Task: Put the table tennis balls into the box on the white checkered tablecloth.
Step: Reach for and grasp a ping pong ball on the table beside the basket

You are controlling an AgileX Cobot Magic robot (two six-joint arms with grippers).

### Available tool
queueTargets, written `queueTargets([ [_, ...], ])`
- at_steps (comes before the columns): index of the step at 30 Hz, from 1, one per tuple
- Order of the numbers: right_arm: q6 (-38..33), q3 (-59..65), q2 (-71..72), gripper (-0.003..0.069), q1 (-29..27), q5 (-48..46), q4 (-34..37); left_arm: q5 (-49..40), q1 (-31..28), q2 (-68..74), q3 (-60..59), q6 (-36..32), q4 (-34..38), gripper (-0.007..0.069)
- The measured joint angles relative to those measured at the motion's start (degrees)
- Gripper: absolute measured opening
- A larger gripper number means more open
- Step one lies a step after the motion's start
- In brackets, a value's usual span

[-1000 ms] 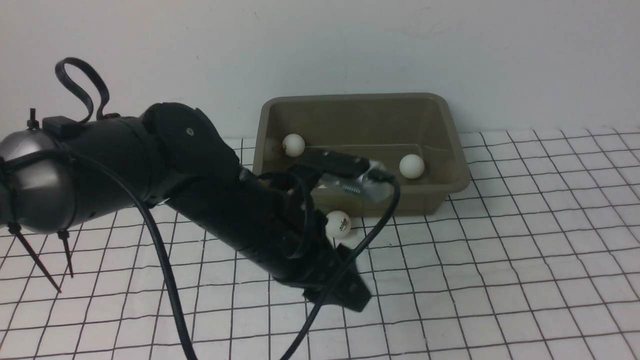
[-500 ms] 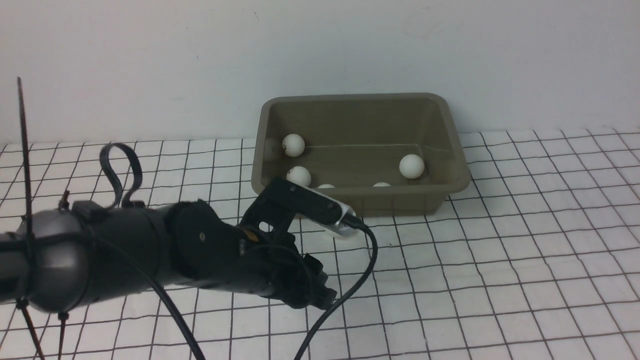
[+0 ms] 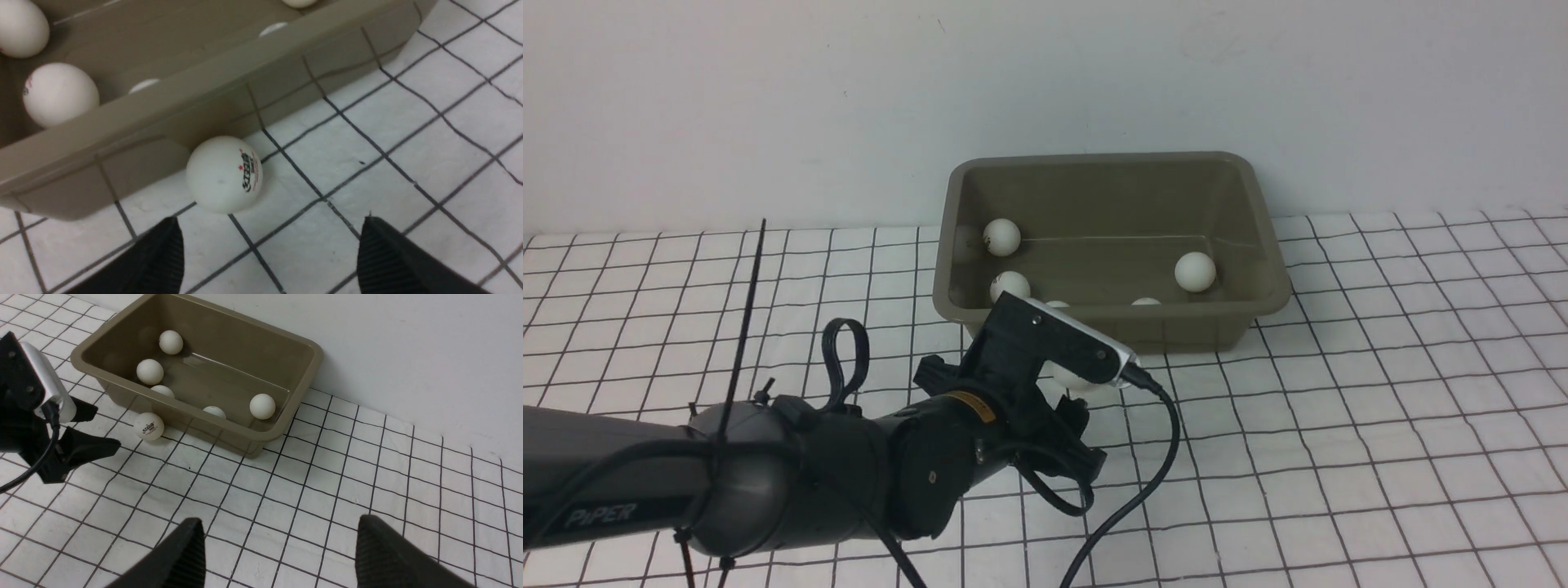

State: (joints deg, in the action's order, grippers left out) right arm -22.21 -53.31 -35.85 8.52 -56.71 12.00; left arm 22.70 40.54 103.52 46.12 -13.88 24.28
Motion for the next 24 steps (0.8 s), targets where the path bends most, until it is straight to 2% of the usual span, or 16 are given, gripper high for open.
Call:
queueTargets([
  [7, -0.11, 0.00, 0.00, 0.0451, 0.26, 0.00, 0.00, 10.37, 0.00, 6.16, 0.00, 6.41, -4.14, 0.0513],
  [13, -0.11, 0.00, 0.00, 0.0451, 0.26, 0.00, 0.00, 17.58, 0.00, 8.93, 0.00, 6.75, -4.37, 0.0513],
  [20, -1.08, 0.00, 0.00, 0.0451, 0.26, 0.00, 0.21, 20.91, 0.00, 11.01, 0.00, 7.59, -5.18, 0.0513],
  [24, -2.29, 0.00, 0.00, 0.0451, 0.26, 0.00, 1.66, 24.36, 0.00, 12.29, 0.00, 11.00, -8.28, 0.0513],
])
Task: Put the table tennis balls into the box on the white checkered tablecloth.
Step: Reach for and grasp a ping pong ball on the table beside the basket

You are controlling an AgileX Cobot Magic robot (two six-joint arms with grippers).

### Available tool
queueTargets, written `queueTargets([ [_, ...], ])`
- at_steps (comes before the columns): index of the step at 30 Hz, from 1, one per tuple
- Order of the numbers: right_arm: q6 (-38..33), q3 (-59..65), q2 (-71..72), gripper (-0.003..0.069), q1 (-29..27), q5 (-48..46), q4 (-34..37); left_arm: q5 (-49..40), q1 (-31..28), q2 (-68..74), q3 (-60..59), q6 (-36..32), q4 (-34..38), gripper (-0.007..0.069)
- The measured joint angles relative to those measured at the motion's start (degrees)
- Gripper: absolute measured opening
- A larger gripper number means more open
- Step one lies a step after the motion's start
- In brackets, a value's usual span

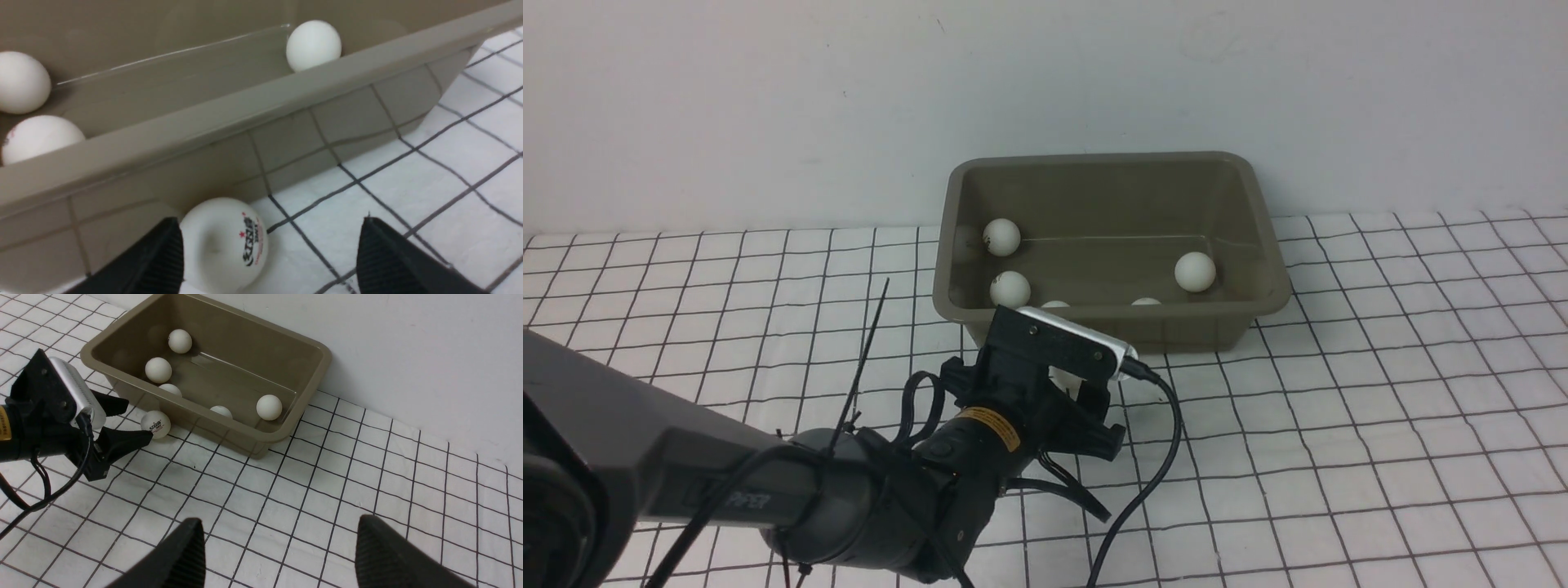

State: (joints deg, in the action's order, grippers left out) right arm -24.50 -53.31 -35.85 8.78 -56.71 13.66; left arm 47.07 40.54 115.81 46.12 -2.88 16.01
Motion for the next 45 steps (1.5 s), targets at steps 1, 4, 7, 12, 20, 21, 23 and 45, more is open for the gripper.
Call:
queueTargets([
  [1, -0.22, 0.00, 0.00, 0.0451, 0.00, 0.00, 0.20, 1.03, 0.00, 0.60, 0.00, 1.08, -0.30, 0.0513],
  [4, -0.61, 0.00, 0.00, 0.0451, 0.00, 0.00, 0.51, 1.49, 0.00, 1.52, 0.12, 2.26, -0.12, 0.0513],
  [7, -0.61, 0.00, 0.00, 0.0451, 0.00, 0.00, 0.51, 1.49, 0.00, 2.47, 0.17, 2.88, 0.41, 0.0513],
  [12, -0.65, 0.00, 0.00, 0.0451, 0.00, 0.00, 0.55, 5.00, 0.00, 4.05, 0.29, 2.88, 0.68, 0.0513],
  [20, -0.65, 0.00, 0.00, 0.0451, 0.00, 0.00, 0.77, 10.09, 0.00, 7.08, 0.48, 2.88, 0.78, 0.0513],
  [21, -0.65, 0.00, 0.00, 0.0451, 0.00, 0.00, 0.77, 10.29, 0.00, 7.37, 0.85, 2.88, 0.78, 0.0513],
  [23, -0.65, 0.00, 0.00, 0.0451, 0.00, 0.00, 0.84, 10.42, 0.00, 7.63, 1.48, 2.88, 0.85, 0.0513],
  [45, -0.65, 0.00, 0.00, 0.0451, 0.00, 1.30, 1.79, 7.87, -2.65, 8.42, 4.43, 3.20, -0.37, 0.0513],
])
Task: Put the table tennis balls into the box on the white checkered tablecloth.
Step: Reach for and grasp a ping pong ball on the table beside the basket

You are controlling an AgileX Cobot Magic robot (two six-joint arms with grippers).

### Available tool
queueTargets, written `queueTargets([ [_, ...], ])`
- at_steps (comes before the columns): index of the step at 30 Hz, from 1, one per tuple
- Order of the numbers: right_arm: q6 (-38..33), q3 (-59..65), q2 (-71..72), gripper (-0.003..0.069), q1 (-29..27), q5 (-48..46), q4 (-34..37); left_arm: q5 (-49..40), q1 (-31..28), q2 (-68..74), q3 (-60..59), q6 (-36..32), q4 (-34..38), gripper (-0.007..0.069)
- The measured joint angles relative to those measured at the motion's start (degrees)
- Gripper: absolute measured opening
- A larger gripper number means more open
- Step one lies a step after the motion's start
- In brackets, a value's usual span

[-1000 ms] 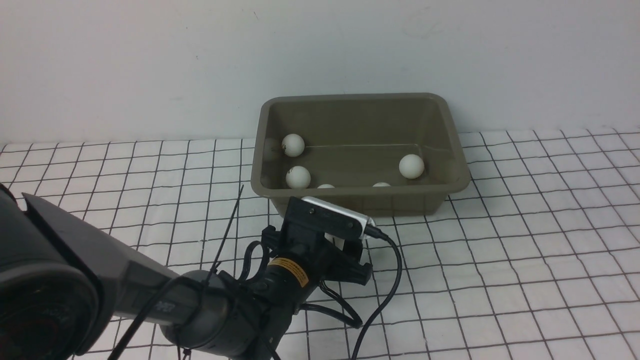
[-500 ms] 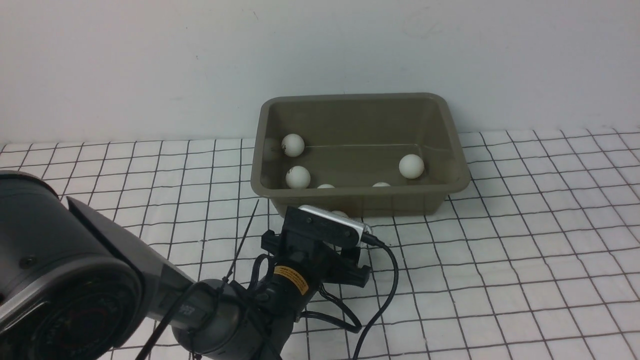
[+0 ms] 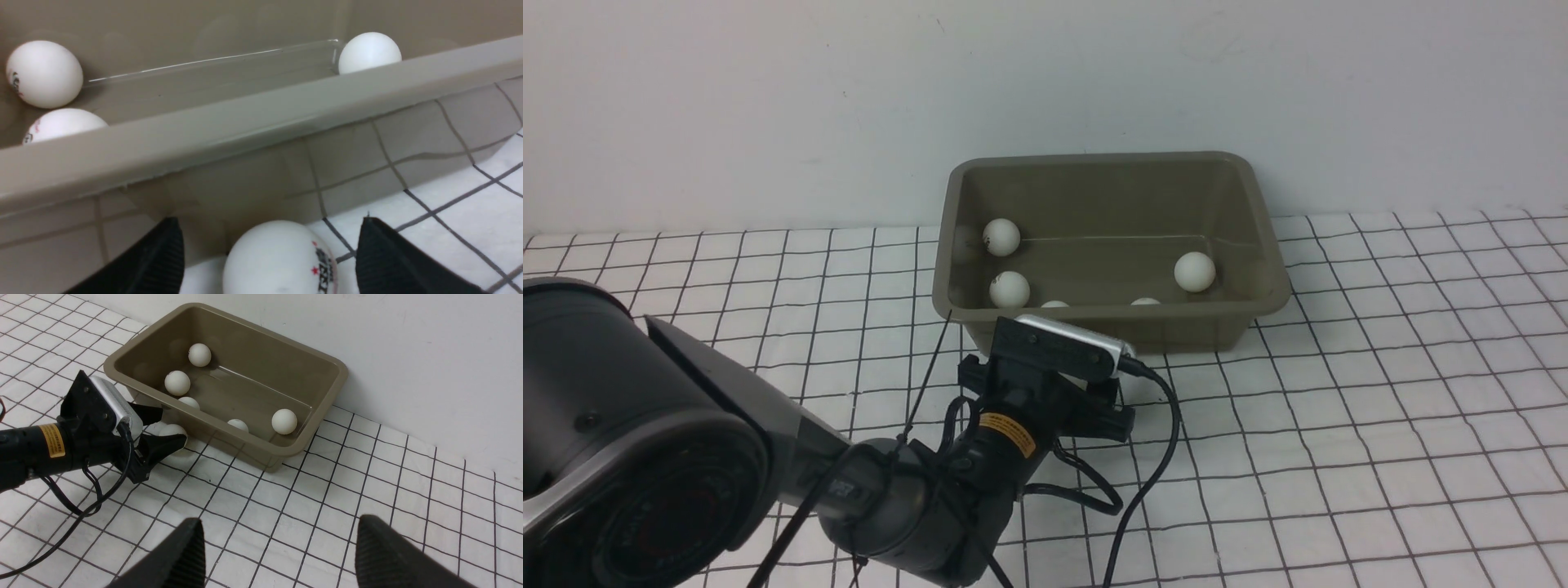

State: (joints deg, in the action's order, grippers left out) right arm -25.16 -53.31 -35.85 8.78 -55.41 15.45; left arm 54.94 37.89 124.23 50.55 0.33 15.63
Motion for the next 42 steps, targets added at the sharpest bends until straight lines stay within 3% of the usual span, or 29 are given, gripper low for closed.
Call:
queueTargets([
  [22, 0.00, 0.00, 0.00, 0.0451, 0.00, 0.38, 0.45, 1.31, -0.04, 1.77, 0.42, 0.00, -0.06, 0.0507],
  [28, 0.00, 0.00, 0.00, 0.0451, 0.00, 0.38, 0.45, 1.31, -0.04, 1.77, 0.42, 0.00, -0.06, 0.0440],
  [32, 0.00, 0.00, 0.00, 0.0451, 0.00, 0.38, 0.45, 1.56, -0.04, 1.77, 0.42, 0.00, -0.06, 0.0335],
  [42, 0.00, 0.00, 0.00, 0.0451, 0.00, 0.63, 0.45, 2.38, -0.04, 1.49, 0.31, -0.33, -0.56, 0.0332],
])
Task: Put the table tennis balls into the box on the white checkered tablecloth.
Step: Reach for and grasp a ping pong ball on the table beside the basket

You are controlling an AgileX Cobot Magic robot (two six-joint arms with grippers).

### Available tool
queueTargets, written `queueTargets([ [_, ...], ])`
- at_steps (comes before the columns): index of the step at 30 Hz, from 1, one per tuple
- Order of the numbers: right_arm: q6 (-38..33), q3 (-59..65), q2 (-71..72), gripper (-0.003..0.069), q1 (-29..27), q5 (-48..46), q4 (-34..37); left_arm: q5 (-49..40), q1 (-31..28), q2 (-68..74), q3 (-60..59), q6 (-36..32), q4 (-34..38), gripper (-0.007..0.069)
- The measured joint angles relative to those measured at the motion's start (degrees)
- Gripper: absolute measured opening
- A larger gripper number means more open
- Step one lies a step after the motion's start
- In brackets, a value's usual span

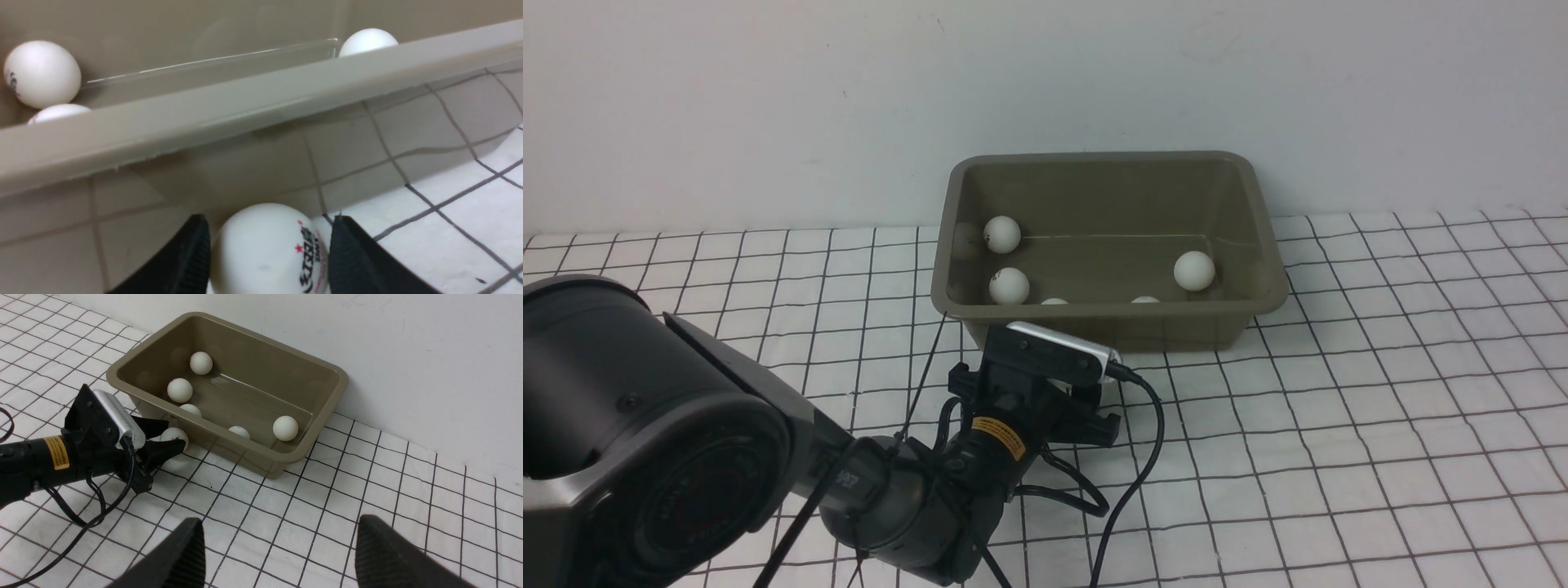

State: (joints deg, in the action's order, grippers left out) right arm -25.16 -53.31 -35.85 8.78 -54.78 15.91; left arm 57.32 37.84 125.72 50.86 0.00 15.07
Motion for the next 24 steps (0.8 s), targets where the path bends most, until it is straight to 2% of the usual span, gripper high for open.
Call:
queueTargets([
  [4, 0.00, 0.00, 0.00, 0.0451, 0.00, 0.33, 0.00, 0.18, 0.05, -2.70, -2.58, 0.00, -1.23, 0.0332],
  [9, 0.00, 0.00, 0.00, 0.0451, 0.00, 1.11, 0.00, 0.86, 0.65, -9.17, -11.26, 0.71, -1.60, 0.0332],
  [15, 0.00, 0.00, 0.00, 0.0451, 0.00, 1.11, 0.00, 3.24, 3.94, -19.58, -21.29, 4.23, -3.93, 0.0332],
  [20, 0.00, 0.00, 0.00, 0.0451, 0.00, 1.16, 0.47, 1.87, 4.44, -28.72, -22.32, 5.90, -7.66, 0.0332],
  [24, 0.00, 0.00, 0.00, 0.0451, 0.00, 1.16, 1.95, -1.20, 3.51, -34.65, -22.19, 6.18, -7.90, 0.0332],
])
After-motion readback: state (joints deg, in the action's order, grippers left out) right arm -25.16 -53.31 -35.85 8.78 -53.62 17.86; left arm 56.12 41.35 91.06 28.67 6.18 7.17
